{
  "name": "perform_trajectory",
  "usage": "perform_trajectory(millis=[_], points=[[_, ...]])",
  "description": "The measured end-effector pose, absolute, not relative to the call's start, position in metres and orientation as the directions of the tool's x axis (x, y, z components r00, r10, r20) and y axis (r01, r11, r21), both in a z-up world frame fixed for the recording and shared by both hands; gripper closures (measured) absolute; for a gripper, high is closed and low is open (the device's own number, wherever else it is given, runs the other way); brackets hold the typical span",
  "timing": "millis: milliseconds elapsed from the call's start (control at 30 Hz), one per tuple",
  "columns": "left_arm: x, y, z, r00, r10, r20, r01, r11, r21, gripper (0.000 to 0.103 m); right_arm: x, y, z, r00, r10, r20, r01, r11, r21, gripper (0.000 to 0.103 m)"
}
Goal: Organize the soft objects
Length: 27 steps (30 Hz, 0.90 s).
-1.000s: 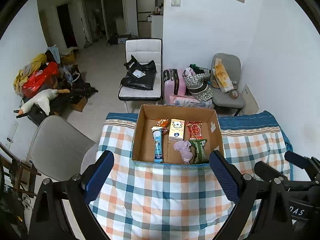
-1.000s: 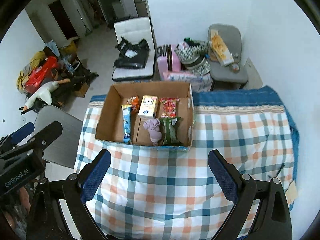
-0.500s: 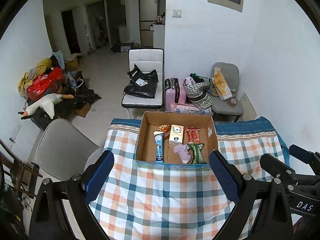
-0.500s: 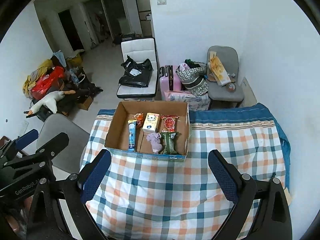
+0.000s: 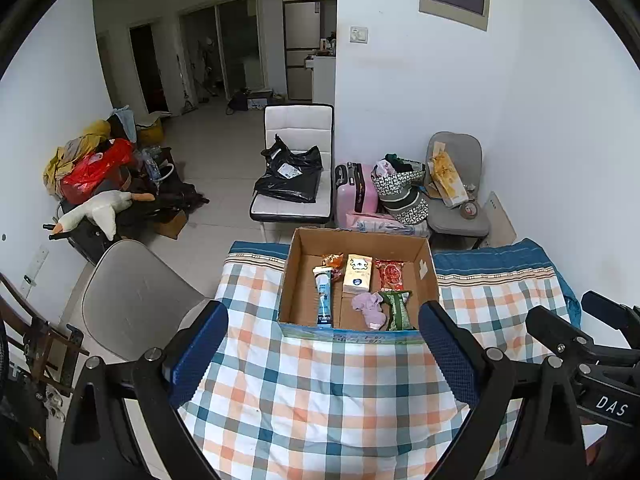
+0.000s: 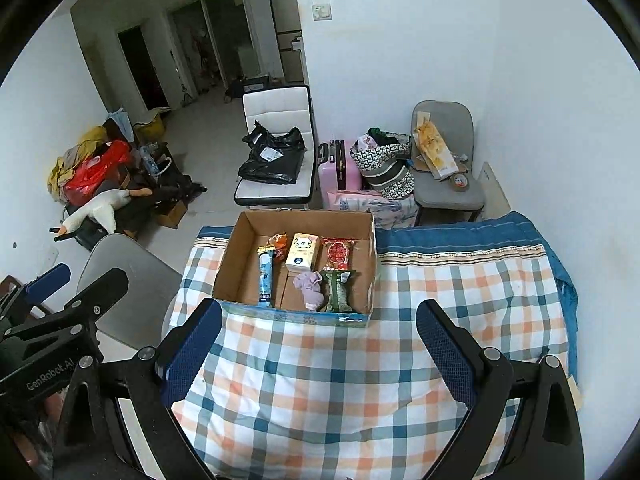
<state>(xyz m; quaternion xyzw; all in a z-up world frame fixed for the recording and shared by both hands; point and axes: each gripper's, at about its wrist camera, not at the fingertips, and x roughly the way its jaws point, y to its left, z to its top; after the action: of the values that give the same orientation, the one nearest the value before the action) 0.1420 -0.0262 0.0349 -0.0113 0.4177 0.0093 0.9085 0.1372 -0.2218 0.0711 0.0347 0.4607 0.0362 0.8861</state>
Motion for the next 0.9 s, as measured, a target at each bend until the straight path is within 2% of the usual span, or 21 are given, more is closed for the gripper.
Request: perform_trajectory(millis=[467, 533, 900], points=[[0.141, -0.0282, 0.0347, 0.649, 0.008, -0.761, -0.024, 1.0, -0.01, 0.005, 0.135, -0.2249, 0.0693, 0.573, 0.095, -0.814, -0.033, 0.995, 0.093, 0.004], [0.14, -0.0284, 0.0343, 0.649, -0.001, -0.761, -0.014, 1.0, -0.014, 0.001, 0.1343, -0.225, 0.0695, 0.573, 0.094, -0.814, -0.03, 0.995, 0.094, 0.003], [0.1397, -0.022, 0.0351, 0.656, 0.005, -0.755, -0.027, 0.999, -0.017, 0.001, 0.1309, -0.2292, 0.0682, 0.573, 0.084, -0.815, -0.022, 0.996, 0.086, 0.003]])
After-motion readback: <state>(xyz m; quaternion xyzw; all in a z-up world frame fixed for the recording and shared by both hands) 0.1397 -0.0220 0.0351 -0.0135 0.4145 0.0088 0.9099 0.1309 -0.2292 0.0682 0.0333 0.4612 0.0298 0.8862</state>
